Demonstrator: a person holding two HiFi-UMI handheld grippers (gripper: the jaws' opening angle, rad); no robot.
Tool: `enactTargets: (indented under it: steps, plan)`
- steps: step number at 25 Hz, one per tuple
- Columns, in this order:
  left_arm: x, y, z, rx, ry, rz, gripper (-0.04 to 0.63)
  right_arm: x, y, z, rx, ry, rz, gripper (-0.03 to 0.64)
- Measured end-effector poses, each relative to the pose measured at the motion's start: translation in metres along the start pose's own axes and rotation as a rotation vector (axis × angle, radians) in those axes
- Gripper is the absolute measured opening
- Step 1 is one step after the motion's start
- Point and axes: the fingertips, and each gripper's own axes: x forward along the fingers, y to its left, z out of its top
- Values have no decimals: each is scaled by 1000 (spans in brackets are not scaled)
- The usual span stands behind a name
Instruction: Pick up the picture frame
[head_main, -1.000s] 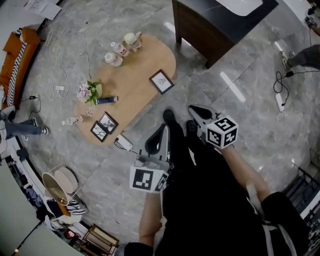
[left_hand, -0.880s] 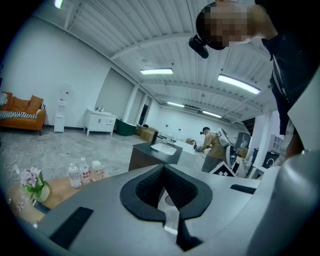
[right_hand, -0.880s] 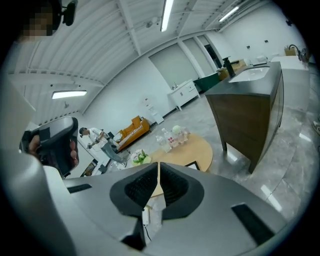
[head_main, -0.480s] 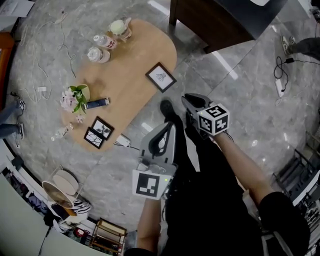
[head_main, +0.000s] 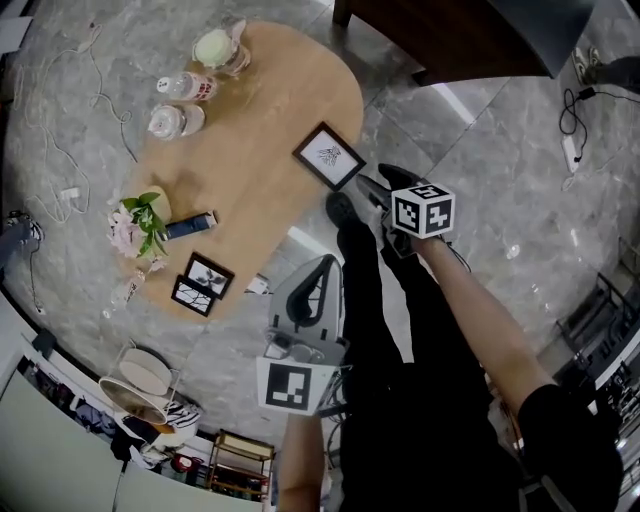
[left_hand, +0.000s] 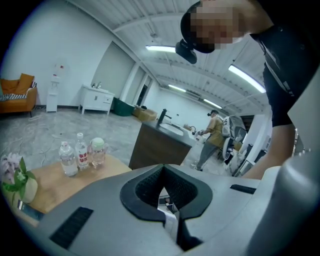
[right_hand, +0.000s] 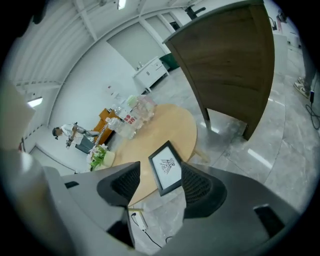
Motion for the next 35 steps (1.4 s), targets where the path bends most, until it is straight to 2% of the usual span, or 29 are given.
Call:
enactTargets:
  steps: [12,17,21,24,35]
  plan:
    - [20,33,-60,-54,90,16,3,78,-70,-47,320,9,3,242]
    - [23,35,-80,-65,125,17,3,99,-77,-53,431,-29,89,244]
    - [23,32,-88,-68,140,14,3,107,-78,-54,443,-37,103,236]
    - [24,28,-89,-63,145,10,3,106,-79,-58,431,-31,98,146]
    - [14,15,-64,-44,107,1,3,77,-42,-52,438,5,153,100]
